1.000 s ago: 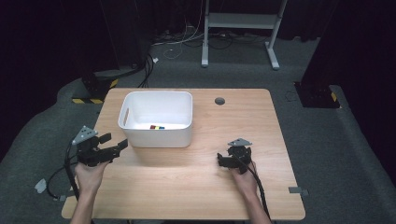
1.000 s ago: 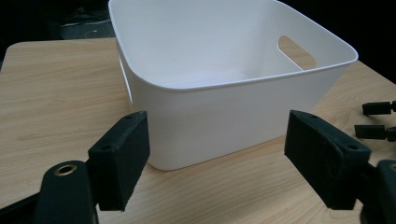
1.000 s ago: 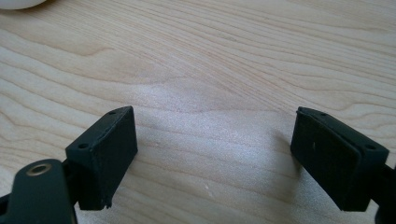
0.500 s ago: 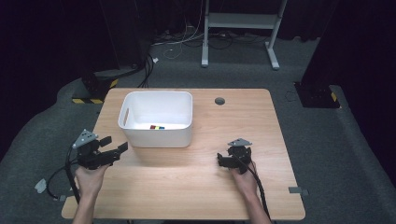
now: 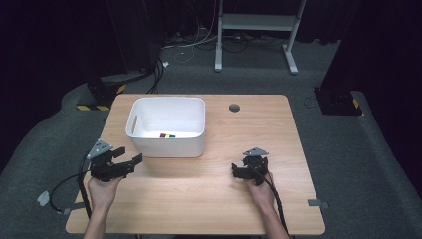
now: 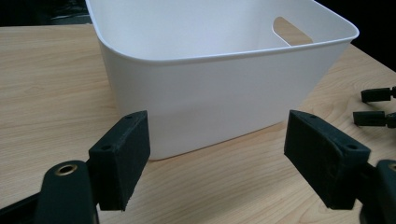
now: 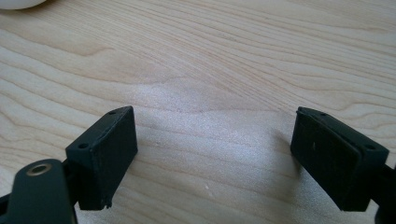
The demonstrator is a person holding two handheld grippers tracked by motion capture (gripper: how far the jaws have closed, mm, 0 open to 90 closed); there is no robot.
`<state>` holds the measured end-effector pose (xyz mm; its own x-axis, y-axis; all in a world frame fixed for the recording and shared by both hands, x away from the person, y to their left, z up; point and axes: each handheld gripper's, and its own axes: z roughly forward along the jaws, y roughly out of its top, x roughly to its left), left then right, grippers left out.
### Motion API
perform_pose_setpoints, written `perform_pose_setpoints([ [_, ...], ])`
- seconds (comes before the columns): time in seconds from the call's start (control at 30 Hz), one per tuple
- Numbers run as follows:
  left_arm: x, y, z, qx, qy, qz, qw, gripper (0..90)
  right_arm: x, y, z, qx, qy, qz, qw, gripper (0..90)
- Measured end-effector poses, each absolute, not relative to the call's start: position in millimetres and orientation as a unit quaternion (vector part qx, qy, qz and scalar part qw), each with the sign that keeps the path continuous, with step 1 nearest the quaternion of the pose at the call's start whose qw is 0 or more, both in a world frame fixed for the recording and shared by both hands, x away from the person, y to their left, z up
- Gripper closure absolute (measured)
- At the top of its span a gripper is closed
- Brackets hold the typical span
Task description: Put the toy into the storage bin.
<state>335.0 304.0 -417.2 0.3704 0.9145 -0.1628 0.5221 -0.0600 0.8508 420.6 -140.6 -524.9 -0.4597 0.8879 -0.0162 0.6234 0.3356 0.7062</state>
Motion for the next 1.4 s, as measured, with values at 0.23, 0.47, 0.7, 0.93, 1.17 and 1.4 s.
perform_pose_setpoints([
  [0.23,336,298,-424,0.699,0.514,0.217,0.447,22.5,421,-141,-525,0.478,0.791,0.323,0.205,14.5],
  [0.47,336,295,-429,0.701,0.514,0.217,0.444,22.5,421,-141,-525,0.478,0.791,0.323,0.205,14.5],
  [0.7,337,295,-434,0.7,0.517,0.214,0.444,22.5,421,-141,-525,0.478,0.791,0.323,0.205,14.5],
  [0.93,337,294,-439,0.699,0.52,0.212,0.442,22.5,421,-141,-525,0.477,0.791,0.323,0.205,14.5],
  [1.17,336,295,-442,0.696,0.522,0.211,0.445,22.7,421,-141,-525,0.477,0.791,0.323,0.205,14.5],
  [1.4,338,294,-446,0.699,0.523,0.214,0.439,22.7,421,-141,-525,0.477,0.791,0.323,0.205,14.5],
])
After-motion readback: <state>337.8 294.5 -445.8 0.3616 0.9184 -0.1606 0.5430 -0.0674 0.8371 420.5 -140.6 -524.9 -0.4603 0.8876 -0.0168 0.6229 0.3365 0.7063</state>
